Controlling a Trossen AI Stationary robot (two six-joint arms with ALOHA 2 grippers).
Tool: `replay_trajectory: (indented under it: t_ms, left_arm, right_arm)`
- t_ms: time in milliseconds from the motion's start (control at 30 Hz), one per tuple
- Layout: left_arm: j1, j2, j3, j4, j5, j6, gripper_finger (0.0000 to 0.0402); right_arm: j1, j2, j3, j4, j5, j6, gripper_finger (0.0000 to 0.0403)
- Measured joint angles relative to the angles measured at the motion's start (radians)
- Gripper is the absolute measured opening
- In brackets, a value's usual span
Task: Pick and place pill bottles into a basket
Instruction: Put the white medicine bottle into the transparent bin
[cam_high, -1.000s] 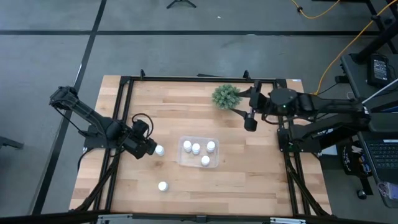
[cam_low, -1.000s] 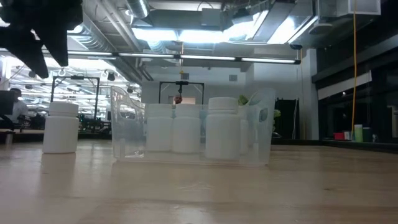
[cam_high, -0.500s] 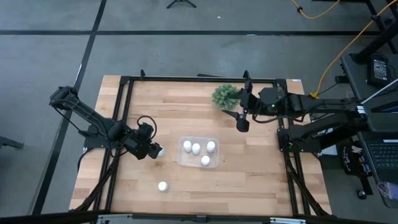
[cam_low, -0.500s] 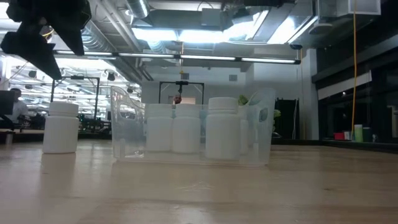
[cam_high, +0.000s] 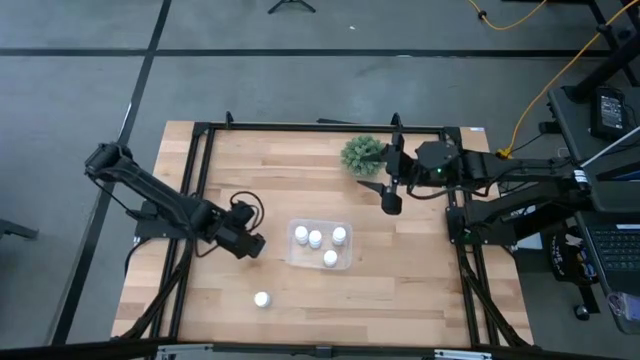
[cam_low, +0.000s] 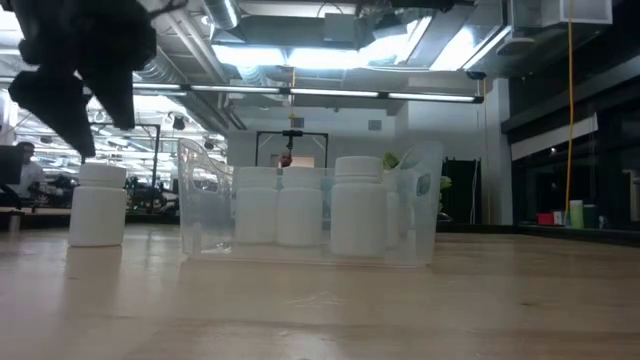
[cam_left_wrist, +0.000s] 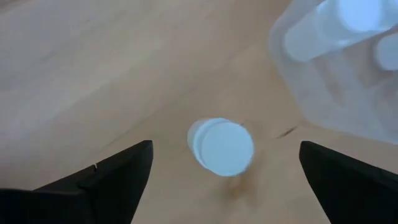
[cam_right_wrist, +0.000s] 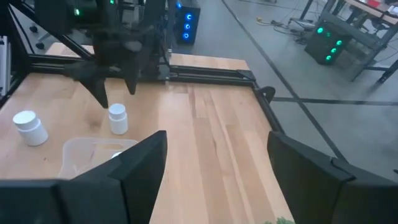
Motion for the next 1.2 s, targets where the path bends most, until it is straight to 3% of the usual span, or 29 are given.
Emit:
replay_trajectory:
  t_ms: [300, 567, 933, 1200]
  left_arm:
    - [0.008, 0.135, 0.0, 0.022, 0.031, 0.009, 0.0396]
    - [0.01, 0.217, 0.0, 0.19, 0.113, 0.123, 0.0388]
    - [0.052, 0.234, 0.0, 0.199, 0.117, 0.127, 0.0289]
    - [0.059, 0.233, 0.0, 0.21, 0.123, 0.141, 0.0187]
  right_arm:
    - [0.0, 0.0, 0.0, -0.001, -0.026, -0.003, 0.0279]
    - [0.0, 0.0, 0.0, -0.002, -0.026, -0.003, 0.0279]
    - [0.0, -0.001, 0.0, -0.002, -0.071, 0.001, 0.0279]
    - [0.0, -0.001, 0.0, -0.002, -0.071, 0.002, 0.0279]
